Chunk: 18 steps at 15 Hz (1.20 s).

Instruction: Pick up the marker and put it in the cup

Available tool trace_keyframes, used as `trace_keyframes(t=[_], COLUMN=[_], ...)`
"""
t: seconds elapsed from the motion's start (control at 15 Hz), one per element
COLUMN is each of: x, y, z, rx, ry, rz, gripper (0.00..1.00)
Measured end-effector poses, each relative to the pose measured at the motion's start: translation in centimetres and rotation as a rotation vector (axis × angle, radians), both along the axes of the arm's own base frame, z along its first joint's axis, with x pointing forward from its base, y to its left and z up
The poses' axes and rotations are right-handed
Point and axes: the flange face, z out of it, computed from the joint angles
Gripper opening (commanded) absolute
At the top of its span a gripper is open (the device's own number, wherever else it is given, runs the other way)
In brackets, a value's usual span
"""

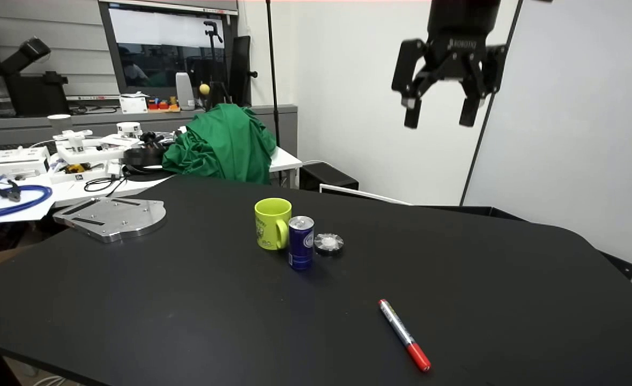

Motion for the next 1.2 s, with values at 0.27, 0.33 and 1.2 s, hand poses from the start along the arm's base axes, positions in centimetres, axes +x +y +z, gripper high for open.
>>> trace_keyframes(t=[0.27,0.33,1.2], x=[1.6,1.9,-0.2], y=[-0.6,-0.4,1.3], z=[-7.4,-8.7,-16.5], rx=[-0.012,-0.012,-0.044], ry=[0.033,0.041,0.177], rz=[-0.027,-0.029,-0.018], gripper=[1.00,1.00,1.00])
